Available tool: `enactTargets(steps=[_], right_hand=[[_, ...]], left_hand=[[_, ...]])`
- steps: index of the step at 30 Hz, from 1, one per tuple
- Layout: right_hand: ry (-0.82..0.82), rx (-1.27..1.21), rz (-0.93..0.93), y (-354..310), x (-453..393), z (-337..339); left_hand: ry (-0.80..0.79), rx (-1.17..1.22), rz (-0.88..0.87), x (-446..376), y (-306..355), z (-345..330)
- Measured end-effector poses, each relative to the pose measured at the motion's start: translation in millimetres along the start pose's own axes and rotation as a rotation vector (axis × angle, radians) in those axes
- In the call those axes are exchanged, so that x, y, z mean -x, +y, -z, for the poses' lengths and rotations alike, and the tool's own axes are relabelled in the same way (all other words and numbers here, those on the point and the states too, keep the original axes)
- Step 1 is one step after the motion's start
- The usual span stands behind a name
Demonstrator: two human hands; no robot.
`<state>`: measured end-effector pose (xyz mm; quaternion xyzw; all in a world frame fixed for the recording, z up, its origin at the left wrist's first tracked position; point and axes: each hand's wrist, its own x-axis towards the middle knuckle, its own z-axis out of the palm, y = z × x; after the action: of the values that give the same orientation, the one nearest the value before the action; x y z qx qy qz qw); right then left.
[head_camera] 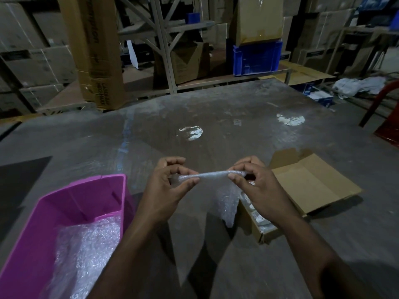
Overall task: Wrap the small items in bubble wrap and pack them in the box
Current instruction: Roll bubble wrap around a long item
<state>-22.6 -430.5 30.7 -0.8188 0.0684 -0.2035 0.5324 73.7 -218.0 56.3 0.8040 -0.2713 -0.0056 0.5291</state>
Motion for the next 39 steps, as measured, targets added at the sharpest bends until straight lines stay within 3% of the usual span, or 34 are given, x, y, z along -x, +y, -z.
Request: enactTargets(steps=[4, 8, 15, 20, 27, 32, 39], right_hand=[[-0.016, -0.119, -0.017, -2.5, 2.7, 0.4], [-0.018, -0.181, 0.007, -3.5, 4.6, -2.4], [-0.093, -0.295, -0.105, -0.6, 4.6, 2.0], [-0.044, -0.112, -0.079, 1.9, 1.7, 2.2], [-0.086, 0.067, 0.050, -0.3, 1.9, 3.9], [-0.107, -0.145, -0.034, -7.5, 7.7, 6.6], [-0.125, -0.137, -0.016, -4.3, 7.9, 5.9]], left_hand=[[-0.060, 0.134, 0.050, 1.8, 0.5, -1.3], [-0.012, 0.167, 0.059, 1.8, -5.8, -1.4], [-0.118, 0.229, 0.098, 0.9, -3.5, -0.2], [-0.195, 0.237, 0.131, 4.2, 3.8, 1.6], [-0.082, 0.170, 0.095, 3.0, -2.2, -2.3], [-0.153, 0.174, 0.085, 3.1, -0.4, 0.3], [-0.097, 0.204, 0.075, 5.9, 3.4, -0.6]])
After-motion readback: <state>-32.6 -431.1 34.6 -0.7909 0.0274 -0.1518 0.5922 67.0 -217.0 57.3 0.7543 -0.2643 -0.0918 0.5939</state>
